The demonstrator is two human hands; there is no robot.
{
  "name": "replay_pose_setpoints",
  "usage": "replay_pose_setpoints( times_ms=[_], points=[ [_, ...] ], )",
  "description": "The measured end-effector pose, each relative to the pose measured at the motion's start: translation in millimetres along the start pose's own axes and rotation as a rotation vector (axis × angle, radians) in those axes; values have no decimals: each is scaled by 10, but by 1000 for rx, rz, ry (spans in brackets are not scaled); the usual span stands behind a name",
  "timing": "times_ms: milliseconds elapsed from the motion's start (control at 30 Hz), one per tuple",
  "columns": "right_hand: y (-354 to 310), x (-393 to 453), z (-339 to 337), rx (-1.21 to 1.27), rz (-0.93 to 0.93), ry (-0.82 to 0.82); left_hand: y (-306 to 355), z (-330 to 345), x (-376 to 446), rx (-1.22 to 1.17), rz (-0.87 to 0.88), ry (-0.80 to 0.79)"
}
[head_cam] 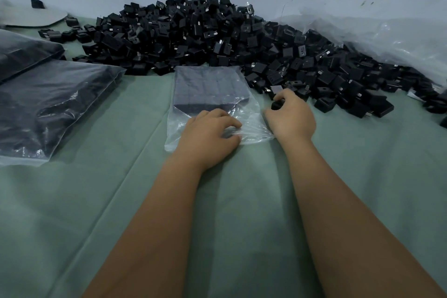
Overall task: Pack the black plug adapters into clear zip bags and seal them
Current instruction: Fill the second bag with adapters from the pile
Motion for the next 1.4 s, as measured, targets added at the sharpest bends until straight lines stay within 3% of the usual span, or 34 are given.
replay_pose_setpoints(
  times_ms=[267, 500, 567, 700, 800, 900, 1000, 1067, 1200, 1400],
  points=[
    [67, -59, -134, -144, -27, 46, -3, -6, -6, -13, -9, -7],
    [169, -64, -247, -105, 53, 85, -7, -19, -7, -38, -18, -3],
    [184, -83, -289, -20, 77, 110, 1, -15, -8, -34, -28, -14],
    [152, -197, -424, 395, 121, 196, -63, -46, -2, -129, -145, -17],
    [-138, -390, -525, 627, -14, 214, -102, -78, 2, -148, -188, 22],
    [-490, -650, -524, 700, -174, 138, -66, -99, -1, -144, -164, 34],
    [-765, -880, -402, 549, -327, -4, -48, -98, -6, -134, -136, 27],
    [-777, -913, -343, 442, -331, -49, -45, -121, -13, -159, -129, 50],
    [-667, -843, -332, 318, -272, -52, -56, -180, -6, -250, -132, 129],
    [-774, -840, -294, -12, -473, -20, 3, -296, 7, -231, -55, 253]
  ],
)
Point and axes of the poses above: each hand's wrist, its own x-axis towards the middle knuckle, its own z-axis out of the palm, y = z × x, the point moved 10 cm from there along x, towards the middle knuckle, and after that the axes turned 7 degrees about y, right-handed, at the moved point
